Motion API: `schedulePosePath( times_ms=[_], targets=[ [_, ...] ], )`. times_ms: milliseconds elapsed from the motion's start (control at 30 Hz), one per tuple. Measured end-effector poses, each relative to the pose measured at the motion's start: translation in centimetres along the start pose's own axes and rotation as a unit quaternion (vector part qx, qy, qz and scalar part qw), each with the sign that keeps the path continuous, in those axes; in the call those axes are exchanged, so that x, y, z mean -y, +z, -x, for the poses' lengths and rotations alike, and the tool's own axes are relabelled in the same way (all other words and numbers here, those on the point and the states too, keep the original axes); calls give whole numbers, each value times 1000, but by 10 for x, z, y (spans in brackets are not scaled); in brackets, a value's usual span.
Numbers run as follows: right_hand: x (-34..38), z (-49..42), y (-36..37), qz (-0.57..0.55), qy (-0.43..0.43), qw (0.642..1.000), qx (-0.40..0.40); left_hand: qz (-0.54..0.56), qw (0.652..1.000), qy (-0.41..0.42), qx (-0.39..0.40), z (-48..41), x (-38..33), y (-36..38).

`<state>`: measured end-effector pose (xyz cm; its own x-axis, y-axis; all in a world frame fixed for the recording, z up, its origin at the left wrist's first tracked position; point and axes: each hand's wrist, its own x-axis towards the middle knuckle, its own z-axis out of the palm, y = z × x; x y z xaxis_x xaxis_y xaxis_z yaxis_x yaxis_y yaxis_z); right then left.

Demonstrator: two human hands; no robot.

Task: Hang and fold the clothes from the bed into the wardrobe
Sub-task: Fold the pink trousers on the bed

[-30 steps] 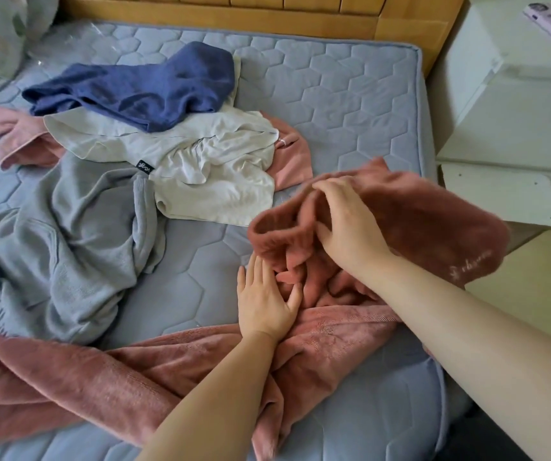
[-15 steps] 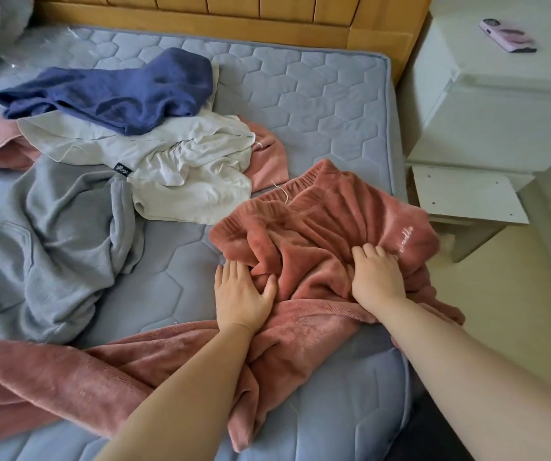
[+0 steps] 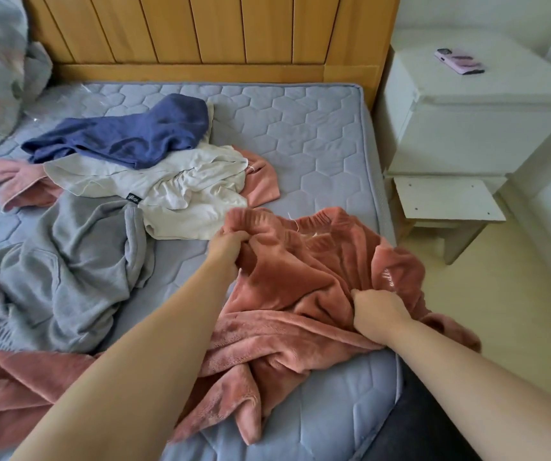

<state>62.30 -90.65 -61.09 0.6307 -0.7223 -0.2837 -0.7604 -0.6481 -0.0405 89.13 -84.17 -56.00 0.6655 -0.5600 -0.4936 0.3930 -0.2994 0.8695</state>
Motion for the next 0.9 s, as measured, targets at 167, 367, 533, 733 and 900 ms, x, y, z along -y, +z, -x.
schedulePosePath(
  times_ms=[167, 367, 533, 733, 900],
  targets=[
    [-9, -7, -29, -45, 68, 997, 1, -213, 969, 122, -12, -8, 4, -10],
    [-10, -49, -53, -126, 55, 972, -192, -204, 978, 13, 34, -27, 46, -11],
    [-16, -99, -47, -202, 86, 970, -102, -146, 984, 27, 102, -43, 66, 0],
    [-16, -130, -39, -318, 161, 934, -8, -159, 981, 42, 101, -49, 68, -4],
    [-24, -125, -70, -228, 169, 957, -59, -307, 948, 23, 83, -46, 45, -4]
  ],
)
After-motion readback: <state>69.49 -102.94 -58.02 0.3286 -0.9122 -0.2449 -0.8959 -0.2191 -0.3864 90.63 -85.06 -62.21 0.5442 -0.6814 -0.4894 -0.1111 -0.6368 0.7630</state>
